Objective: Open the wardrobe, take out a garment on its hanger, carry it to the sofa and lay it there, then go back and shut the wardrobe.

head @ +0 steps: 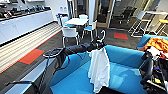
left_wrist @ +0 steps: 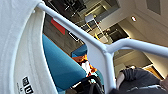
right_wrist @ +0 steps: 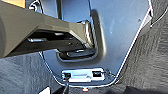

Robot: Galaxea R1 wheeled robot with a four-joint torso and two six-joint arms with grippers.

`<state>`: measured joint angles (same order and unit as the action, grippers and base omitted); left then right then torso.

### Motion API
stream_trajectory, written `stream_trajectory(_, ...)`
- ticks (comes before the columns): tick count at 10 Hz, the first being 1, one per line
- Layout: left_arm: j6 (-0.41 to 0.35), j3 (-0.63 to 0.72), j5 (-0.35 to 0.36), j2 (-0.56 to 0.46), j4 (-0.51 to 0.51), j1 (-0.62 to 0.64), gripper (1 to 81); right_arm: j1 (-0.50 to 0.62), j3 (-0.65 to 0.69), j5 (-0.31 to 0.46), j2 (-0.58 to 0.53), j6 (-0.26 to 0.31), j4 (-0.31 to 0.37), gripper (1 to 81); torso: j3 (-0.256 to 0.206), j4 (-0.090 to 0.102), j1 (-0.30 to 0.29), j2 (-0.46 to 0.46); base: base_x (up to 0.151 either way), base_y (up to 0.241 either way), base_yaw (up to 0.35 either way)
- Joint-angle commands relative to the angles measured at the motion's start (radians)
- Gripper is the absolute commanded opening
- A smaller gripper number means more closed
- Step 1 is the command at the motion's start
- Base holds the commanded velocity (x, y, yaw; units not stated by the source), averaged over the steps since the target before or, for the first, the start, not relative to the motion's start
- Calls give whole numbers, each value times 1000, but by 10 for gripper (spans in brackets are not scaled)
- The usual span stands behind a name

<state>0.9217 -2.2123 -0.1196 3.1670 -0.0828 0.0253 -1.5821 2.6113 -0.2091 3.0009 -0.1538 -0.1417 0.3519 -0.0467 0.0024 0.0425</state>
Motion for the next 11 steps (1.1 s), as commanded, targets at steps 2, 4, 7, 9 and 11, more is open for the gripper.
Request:
stream_trajectory(2, -7, -67, -11, 62, -72, 181, 10, -8, -4, 65, 0, -1, -2, 811, 0, 0, 0, 0, 0, 0, 0)
stream_trajectory(4, -7, -66, -25, 53, -94, 153, 10, -10, -2, 63, 0, -1, -2, 811, 0, 97, 0, 0, 0, 0, 0)
stream_trajectory(7, -8, -15, -34, -62, -150, 65, 10, -10, -2, 62, 0, -1, -4, 811, 0, 165, 0, 0, 0, 0, 0)
stream_trajectory(9, -8, 28, -34, -129, -185, 11, 10, -8, -2, 62, 0, -1, -2, 811, 0, 138, 0, 0, 0, 0, 0)
stream_trajectory(11, -9, 62, -35, -182, -216, -48, 10, -8, -2, 60, 0, -1, -2, 811, 0, 188, 0, 0, 0, 0, 0)
